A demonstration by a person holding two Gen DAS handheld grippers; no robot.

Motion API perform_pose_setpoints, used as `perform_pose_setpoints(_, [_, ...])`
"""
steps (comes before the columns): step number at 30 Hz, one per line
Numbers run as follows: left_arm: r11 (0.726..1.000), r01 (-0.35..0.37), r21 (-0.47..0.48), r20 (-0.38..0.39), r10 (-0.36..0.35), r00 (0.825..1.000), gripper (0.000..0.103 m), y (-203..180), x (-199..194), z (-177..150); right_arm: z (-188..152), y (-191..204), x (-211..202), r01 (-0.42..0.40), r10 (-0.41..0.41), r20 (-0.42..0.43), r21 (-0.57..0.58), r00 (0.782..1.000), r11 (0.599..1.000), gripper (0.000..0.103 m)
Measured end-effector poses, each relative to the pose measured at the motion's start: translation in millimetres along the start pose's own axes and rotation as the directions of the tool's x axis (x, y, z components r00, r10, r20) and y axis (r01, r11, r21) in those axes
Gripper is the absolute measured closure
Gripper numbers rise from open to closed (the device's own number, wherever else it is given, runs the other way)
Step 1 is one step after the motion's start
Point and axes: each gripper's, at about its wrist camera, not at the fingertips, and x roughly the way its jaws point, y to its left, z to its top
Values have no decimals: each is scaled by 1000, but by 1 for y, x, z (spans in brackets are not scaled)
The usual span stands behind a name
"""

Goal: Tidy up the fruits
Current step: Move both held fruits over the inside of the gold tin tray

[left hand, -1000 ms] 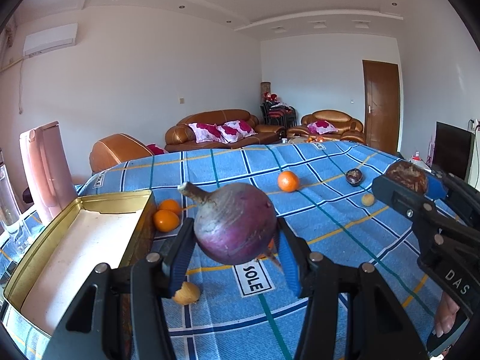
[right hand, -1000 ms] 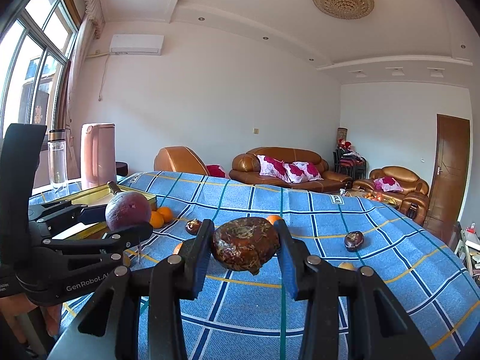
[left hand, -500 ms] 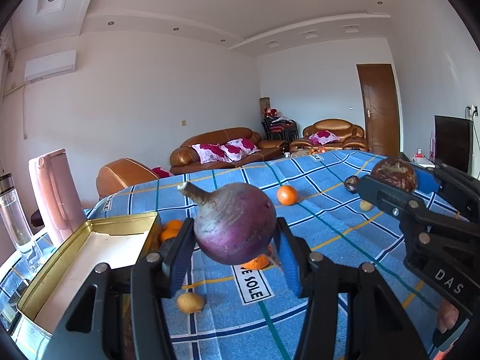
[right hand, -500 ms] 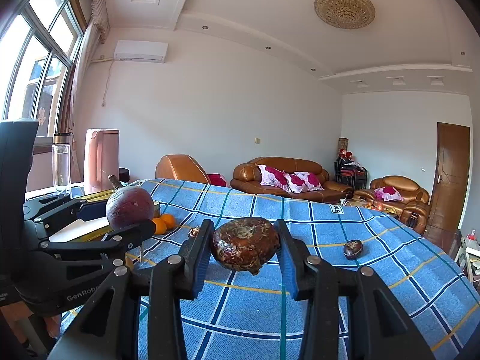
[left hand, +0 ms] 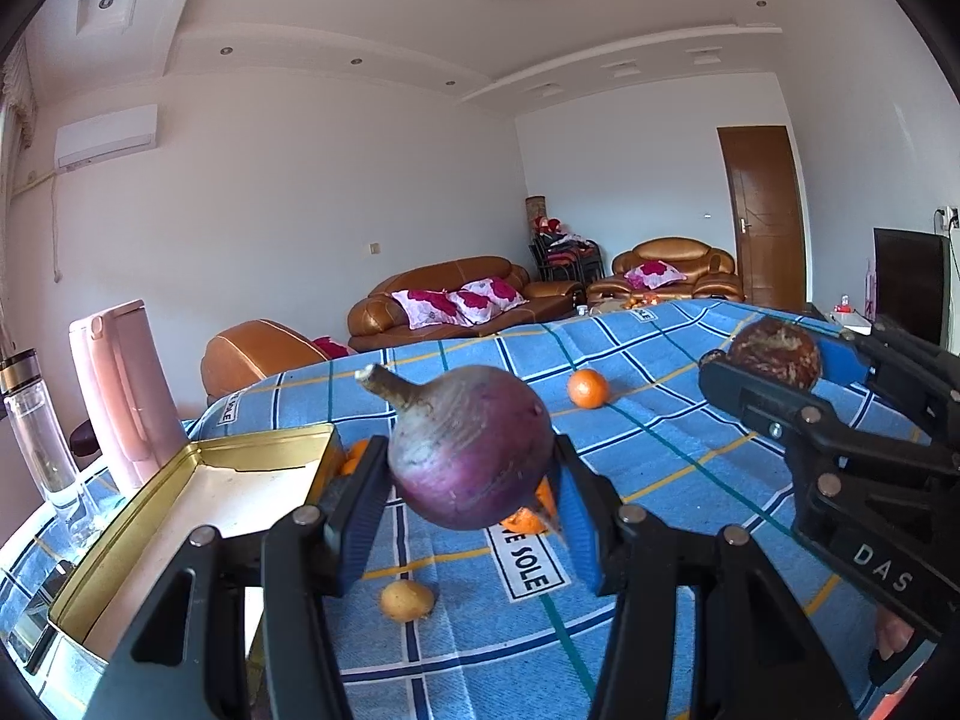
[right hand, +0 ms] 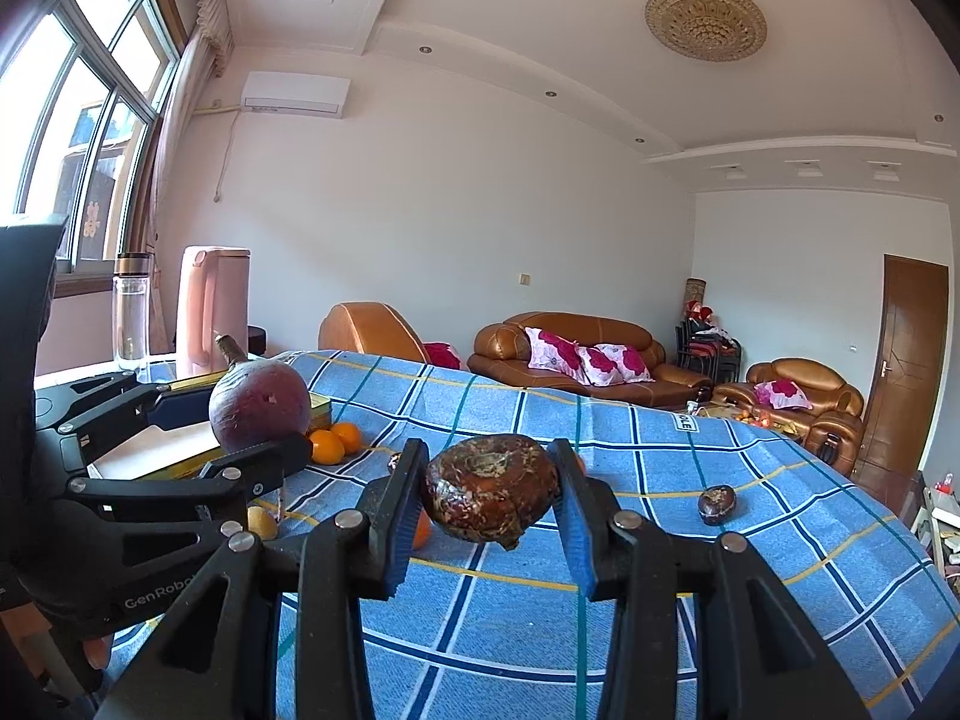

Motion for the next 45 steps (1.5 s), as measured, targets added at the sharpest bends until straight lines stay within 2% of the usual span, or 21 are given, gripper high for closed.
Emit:
perform_pose_setpoints(9, [999, -35, -29, -16, 35, 999, 49, 15, -4, -1, 6, 13, 10, -40, 39, -7, -17, 999, 999, 60])
perform_pose_setpoints(27, [986, -128, -105, -59, 122, 991, 49, 63, -5, -8, 27, 66, 37, -132, 132, -11, -78, 991, 988, 60])
perform_pose_setpoints(45, [963, -211, -168, -119, 193, 974, 49, 119, -1, -21, 36, 115, 65, -239, 235, -48, -102, 971, 966, 60])
